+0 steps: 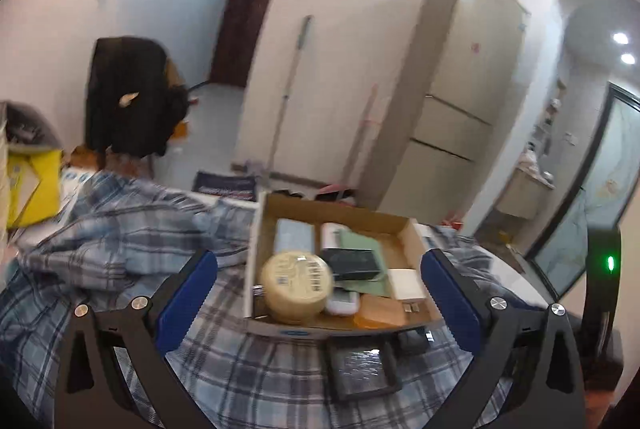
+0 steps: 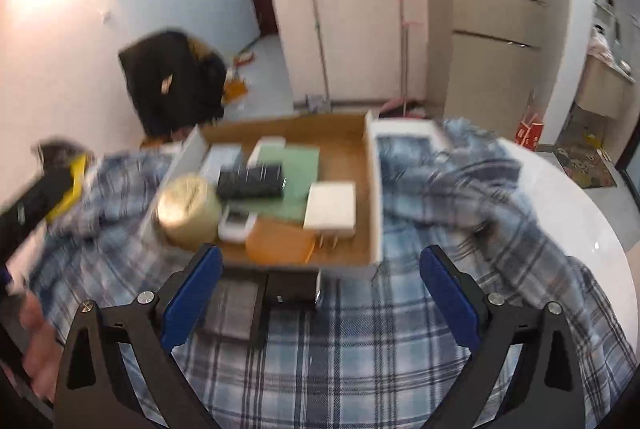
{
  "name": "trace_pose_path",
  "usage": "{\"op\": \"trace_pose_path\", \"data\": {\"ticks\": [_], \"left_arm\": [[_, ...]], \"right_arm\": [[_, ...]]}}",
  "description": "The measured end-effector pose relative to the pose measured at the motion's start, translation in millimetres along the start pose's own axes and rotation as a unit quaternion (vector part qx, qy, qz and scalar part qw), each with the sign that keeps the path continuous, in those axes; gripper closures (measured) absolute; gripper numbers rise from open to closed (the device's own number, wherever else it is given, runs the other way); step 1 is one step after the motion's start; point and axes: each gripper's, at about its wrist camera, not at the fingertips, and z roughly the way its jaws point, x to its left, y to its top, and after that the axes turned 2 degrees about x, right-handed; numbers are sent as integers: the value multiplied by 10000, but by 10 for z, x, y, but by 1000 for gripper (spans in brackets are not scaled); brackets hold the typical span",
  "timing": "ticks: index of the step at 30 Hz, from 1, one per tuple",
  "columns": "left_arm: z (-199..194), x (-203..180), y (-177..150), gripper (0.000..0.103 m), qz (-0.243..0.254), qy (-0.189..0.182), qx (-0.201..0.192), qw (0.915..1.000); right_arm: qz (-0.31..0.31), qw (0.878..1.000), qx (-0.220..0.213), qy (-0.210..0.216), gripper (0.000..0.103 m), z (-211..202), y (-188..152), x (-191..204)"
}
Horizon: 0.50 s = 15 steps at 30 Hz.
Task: Organize rigid objects
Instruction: 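Withdraw both grippers up from the cardboard box, then lower the right gripper onto the black charger block and close it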
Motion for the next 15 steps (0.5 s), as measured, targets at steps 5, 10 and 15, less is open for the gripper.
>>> {"op": "trace_pose_path", "data": {"ticks": [5,10,15], "left_arm": [[6,155,46,0,-362,-164,130,9991],[190,57,-48,0,-26,-58,382,9993],[314,-151,-209,0,420,-129,526,9976]], "right_arm": [[2,9993,361,111,6,212,-89,18],[429,9962,662,377,12,357,-119,-116],[462,9938,909,445,15,490,-152,-102]]}}
